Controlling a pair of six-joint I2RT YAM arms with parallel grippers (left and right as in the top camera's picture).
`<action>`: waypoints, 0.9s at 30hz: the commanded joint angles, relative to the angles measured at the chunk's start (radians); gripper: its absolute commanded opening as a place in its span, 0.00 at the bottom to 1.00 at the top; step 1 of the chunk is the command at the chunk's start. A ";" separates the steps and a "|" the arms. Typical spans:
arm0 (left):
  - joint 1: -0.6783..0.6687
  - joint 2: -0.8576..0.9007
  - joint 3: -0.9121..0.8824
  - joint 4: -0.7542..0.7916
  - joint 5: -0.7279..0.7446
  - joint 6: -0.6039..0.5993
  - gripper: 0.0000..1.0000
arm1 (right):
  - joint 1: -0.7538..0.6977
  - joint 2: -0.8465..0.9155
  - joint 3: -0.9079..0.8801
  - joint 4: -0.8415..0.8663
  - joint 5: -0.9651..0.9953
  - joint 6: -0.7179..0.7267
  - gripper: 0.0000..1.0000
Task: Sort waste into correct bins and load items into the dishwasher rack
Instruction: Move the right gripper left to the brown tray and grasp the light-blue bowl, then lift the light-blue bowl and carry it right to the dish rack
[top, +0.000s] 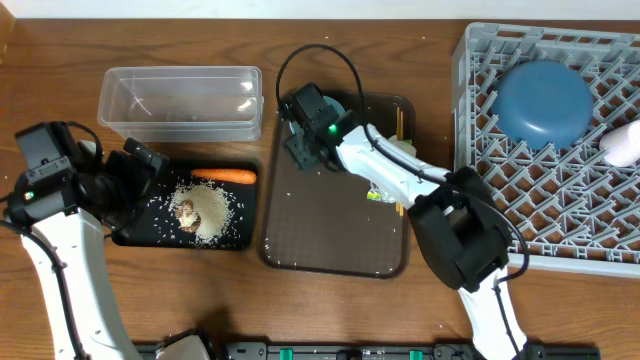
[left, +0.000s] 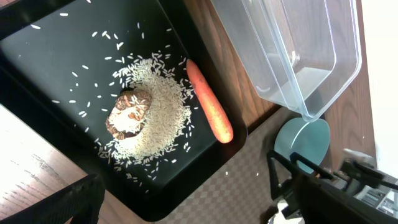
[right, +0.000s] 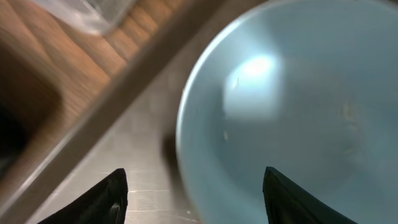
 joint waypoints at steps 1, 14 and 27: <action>0.005 0.000 0.010 -0.002 0.006 0.013 0.98 | 0.004 0.026 0.003 -0.011 0.030 -0.023 0.61; 0.005 0.000 0.010 -0.002 0.006 0.013 0.98 | 0.008 0.026 0.003 -0.056 0.066 -0.023 0.24; 0.005 0.000 0.010 -0.002 0.006 0.013 0.98 | 0.009 -0.029 0.003 -0.058 0.054 -0.010 0.01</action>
